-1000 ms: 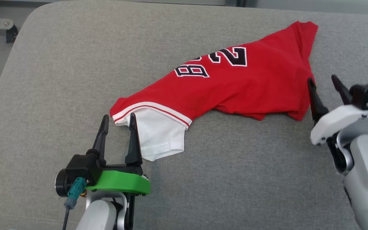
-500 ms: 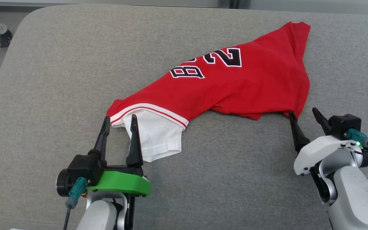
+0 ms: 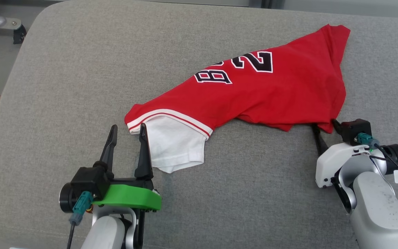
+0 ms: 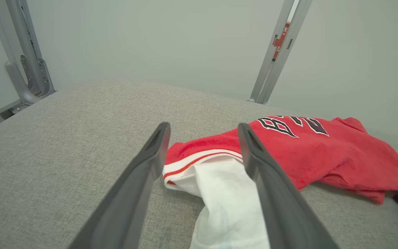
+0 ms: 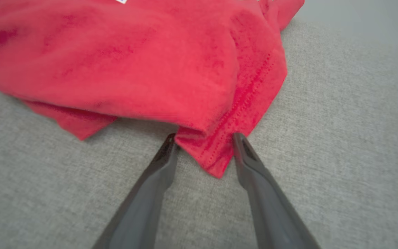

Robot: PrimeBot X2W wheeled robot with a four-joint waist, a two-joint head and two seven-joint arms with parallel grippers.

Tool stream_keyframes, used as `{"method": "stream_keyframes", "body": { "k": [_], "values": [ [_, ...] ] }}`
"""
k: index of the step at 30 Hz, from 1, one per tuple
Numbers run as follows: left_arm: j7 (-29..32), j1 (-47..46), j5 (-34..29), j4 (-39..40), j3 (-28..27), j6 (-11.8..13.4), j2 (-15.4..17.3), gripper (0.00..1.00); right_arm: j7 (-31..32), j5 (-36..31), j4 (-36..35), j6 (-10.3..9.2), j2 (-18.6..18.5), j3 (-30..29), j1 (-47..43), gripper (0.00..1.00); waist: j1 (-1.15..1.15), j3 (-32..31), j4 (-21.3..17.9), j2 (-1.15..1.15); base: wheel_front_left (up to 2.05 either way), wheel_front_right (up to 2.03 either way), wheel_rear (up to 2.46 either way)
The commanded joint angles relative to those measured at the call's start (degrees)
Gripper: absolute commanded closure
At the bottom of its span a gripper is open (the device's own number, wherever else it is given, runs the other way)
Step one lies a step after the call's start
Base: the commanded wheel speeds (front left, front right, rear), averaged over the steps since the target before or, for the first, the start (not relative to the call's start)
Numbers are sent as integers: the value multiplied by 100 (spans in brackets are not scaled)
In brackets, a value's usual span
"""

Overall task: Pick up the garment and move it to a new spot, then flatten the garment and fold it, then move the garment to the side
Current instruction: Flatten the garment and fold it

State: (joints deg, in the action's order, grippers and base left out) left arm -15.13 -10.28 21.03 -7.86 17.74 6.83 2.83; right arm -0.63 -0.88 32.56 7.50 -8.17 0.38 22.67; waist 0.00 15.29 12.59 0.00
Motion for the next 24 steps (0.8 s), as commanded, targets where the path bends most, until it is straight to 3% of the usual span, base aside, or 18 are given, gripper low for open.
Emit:
{"method": "stream_keyframes", "body": {
  "k": [1,2,9,17,24],
  "values": [
    [-1,-35,-7,-9,-24,17,14,0,-59,-66,117,-1,-25,-70,38,95,0,-18,-27,0,0,0,0],
    [-1,-18,-12,-15,-31,17,14,0,-108,-89,158,-2,-19,-101,62,100,0,-32,-45,0,0,0,0],
    [0,114,-58,-57,-20,-9,15,0,-432,-262,92,-2,-69,-370,-80,100,0,-189,-245,0,0,0,0],
    [0,202,-13,-110,6,-22,18,0,-377,-672,-725,-4,-170,-940,-853,100,0,-336,-471,0,0,0,0],
    [0,248,58,-180,-12,-51,49,0,-130,-911,-1434,-4,11,-1278,-1438,100,0,-357,-594,0,0,0,0]
  ]
}}
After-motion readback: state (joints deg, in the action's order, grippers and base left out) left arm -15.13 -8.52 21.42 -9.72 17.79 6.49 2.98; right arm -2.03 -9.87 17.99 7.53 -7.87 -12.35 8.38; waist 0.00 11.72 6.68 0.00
